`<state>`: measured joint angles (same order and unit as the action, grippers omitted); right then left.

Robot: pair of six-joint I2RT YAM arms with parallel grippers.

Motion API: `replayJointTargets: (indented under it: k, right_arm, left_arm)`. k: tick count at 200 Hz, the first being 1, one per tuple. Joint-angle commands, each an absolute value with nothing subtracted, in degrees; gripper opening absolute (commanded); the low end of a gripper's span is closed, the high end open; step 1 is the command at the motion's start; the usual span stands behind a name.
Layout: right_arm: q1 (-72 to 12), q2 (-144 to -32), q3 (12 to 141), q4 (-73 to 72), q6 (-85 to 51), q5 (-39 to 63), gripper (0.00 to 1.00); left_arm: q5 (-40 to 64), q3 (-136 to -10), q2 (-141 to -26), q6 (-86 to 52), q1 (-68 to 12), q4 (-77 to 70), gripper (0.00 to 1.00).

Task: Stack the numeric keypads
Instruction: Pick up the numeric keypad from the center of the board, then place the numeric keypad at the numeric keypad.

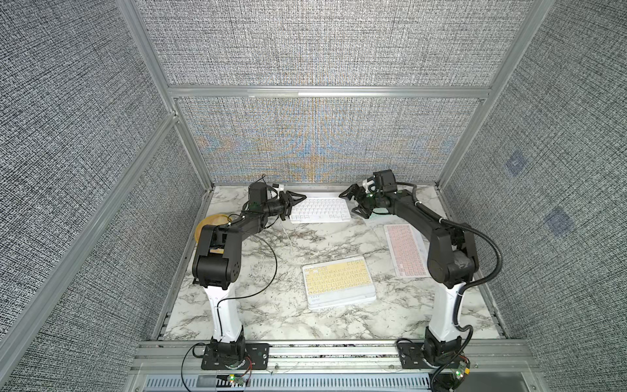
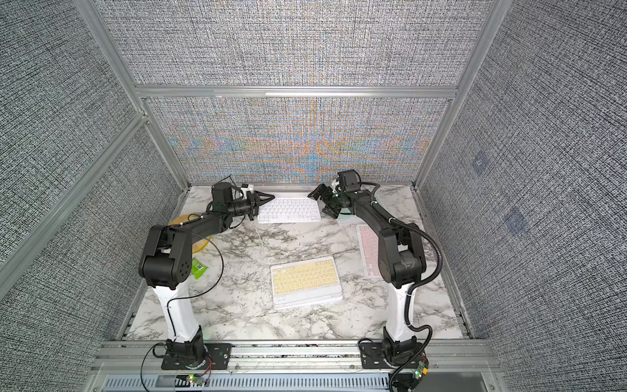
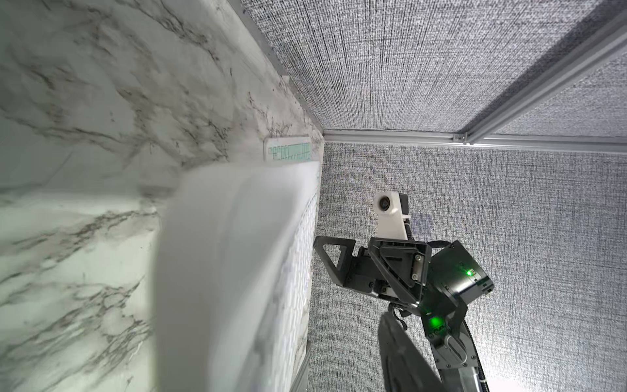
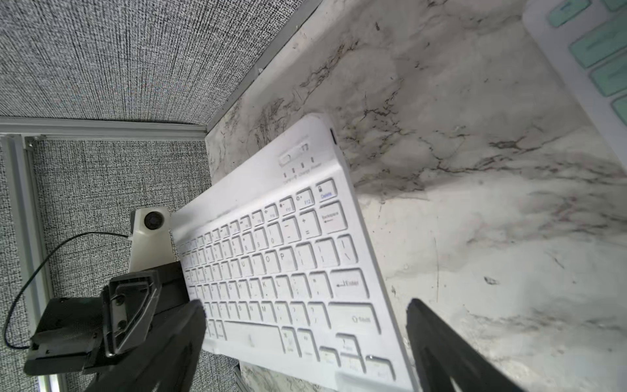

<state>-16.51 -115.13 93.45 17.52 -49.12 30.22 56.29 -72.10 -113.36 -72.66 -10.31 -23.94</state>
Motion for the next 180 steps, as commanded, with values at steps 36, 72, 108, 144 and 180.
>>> replayJointTargets:
  k: [36,72,108,144,180]
  right_arm:
    - [-19.39,-113.03,87.77,13.88,-44.06,34.8,0.92]
    - [-19.34,-108.7,78.76,-1.46,-49.96,40.91,0.88]
    - [-18.75,-104.1,72.85,-4.05,-50.81,45.23,0.84]
    - [-17.73,-97.14,68.49,0.99,-47.33,45.67,0.87]
    - [-15.4,-89.72,67.75,21.91,-39.94,33.65,0.91]
  left_arm:
    - [64.95,-66.02,-108.22,-80.98,-10.1,-37.59,0.0]
    - [65.35,-63.0,-106.59,-82.77,-10.11,-40.97,0.0]
    - [63.09,-59.44,-102.41,-77.6,-10.27,-34.27,0.0]
    - [55.38,-56.45,-92.75,-63.11,-11.95,-11.59,0.0]
    - [44.86,-48.82,-82.62,-61.86,-15.24,-5.38,0.0]
